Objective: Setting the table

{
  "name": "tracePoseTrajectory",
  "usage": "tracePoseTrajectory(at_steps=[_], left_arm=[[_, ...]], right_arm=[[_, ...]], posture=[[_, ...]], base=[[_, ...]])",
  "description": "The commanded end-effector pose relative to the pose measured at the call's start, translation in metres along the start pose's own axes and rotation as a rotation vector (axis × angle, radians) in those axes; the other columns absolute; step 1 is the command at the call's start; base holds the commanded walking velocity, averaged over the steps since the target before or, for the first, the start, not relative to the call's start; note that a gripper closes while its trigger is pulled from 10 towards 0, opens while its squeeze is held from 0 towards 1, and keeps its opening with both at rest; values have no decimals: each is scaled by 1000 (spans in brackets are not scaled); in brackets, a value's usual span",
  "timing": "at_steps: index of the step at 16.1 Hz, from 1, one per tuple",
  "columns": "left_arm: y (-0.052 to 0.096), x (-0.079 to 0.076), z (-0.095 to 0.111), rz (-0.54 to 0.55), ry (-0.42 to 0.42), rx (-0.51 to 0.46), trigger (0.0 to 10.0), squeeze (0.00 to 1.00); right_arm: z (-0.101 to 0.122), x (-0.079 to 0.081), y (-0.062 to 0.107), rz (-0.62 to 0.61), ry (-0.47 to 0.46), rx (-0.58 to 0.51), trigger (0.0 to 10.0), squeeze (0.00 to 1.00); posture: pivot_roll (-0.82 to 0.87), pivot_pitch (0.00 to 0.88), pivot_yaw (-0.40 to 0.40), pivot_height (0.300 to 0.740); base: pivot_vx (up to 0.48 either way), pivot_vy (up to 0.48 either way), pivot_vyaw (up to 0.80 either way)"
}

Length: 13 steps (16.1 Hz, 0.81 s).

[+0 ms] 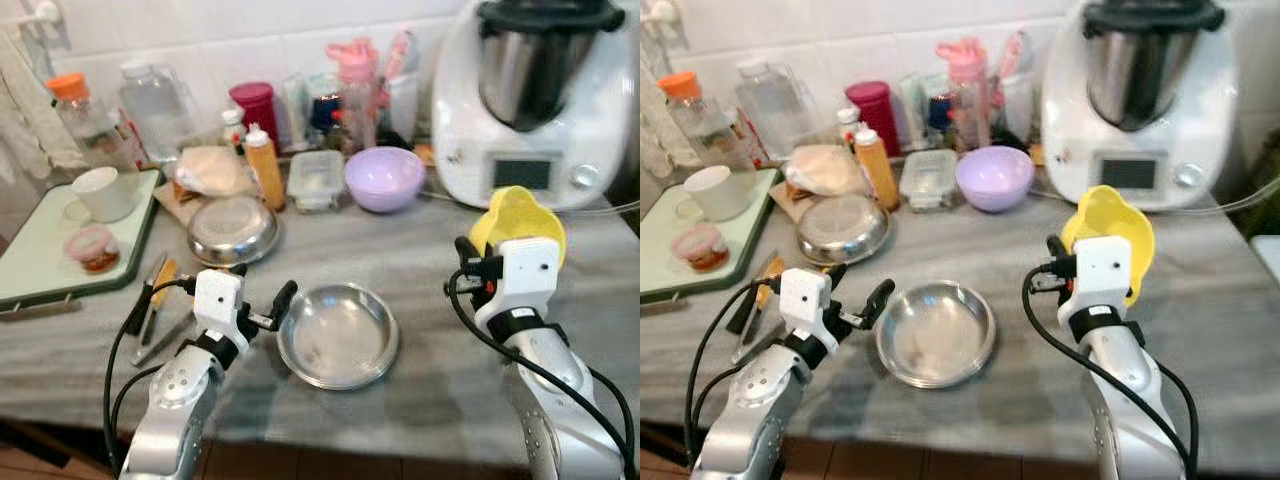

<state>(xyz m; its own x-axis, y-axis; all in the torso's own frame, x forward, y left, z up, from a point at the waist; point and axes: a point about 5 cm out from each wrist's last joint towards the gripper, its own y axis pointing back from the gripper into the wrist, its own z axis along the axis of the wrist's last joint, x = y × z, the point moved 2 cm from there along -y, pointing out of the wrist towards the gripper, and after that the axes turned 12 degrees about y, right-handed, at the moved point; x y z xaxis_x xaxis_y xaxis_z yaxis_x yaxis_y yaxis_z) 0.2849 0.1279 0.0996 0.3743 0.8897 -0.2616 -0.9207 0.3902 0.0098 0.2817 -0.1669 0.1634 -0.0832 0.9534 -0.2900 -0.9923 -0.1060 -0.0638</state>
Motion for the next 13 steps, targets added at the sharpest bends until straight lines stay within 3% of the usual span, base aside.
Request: tracePoseTrajectory(at_steps=[1,5,8,12,13], left_arm=[[5,8,3,17,-13,1,10000,0],[18,13,6,-4,-16,0,10000,0],[27,10,14,-81,17,4,10000,0],[33,6,16,-119,15,35,10000,0],[35,5,17,-117,16,37,10000,0]], right_arm=[[8,8,-2,36,-11,-32,10000,0],[9,9,-4,63,-11,-34,10000,0],[13,16,-14,151,-21,-39,10000,0],[26,25,-44,247,-15,-81,10000,0],[28,34,-57,290,-11,-86,10000,0]], posture=[[-108,0,91,740],[-105,0,84,740],[-93,0,84,740],[-67,9,83,740],[-53,21,82,740]], base=[[0,0,0],[0,0,0],[0,0,0],[0,0,0],[0,0,0]])
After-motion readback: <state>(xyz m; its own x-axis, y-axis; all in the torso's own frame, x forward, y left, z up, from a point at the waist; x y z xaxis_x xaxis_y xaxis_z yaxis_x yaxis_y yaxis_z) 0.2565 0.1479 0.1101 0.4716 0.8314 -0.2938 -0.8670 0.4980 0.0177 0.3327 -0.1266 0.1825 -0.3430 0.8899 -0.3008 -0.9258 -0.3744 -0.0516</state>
